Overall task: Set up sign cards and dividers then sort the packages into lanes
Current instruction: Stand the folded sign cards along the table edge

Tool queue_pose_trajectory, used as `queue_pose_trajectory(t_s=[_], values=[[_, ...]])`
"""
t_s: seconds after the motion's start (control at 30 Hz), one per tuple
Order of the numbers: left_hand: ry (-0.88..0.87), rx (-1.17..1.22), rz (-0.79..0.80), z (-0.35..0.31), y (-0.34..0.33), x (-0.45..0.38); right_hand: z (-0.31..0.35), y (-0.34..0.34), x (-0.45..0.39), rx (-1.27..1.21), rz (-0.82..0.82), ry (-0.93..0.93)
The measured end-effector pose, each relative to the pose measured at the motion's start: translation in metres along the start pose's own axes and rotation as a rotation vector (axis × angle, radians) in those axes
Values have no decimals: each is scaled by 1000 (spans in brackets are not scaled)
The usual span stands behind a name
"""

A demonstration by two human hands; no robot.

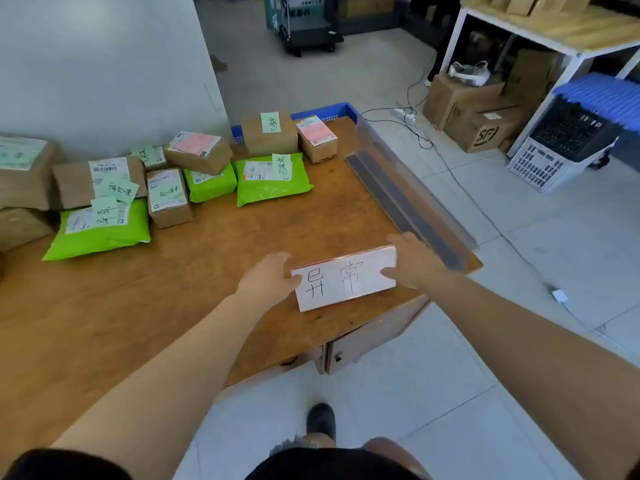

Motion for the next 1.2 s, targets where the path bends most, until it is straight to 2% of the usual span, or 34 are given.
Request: queue_pose_trajectory(t_s=[0.13, 0.3, 0.4, 0.47, 0.63, 0.83, 1.03, 1.2], values=[[38, 26, 6, 2, -4, -13, 0, -3, -20, 83, 48, 84], [204, 249, -7, 2, -13, -18, -5, -21, -39, -161, 133, -20], [274, 291, 16, 4, -21, -12, -9, -25, -47, -128, 140, 29], [336, 368, -25, 6, -24, -8, -6, -22, -50, -99, 123, 63], [491, 496, -198, 20, -22, 15, 19, -19, -48, -73, 127, 178], [656, 660, -445, 62, -17, 83, 83, -35, -20, -62, 171, 369], [725, 939, -731, 123, -4, 168, 176, -58, 27, -72, 198, 517], [781, 993, -904, 188, 18, 252, 269, -92, 84, -71, 243, 612]])
Point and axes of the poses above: each hand's wrist, its own x-axis away from the middle knuckle, its own y-axis out of the back of the hand, z = x × y, the point moved 3 cm from there along -x, towards the middle knuckle, and after that the axes turned 8 degrees about -y, right-handed, at the moved point
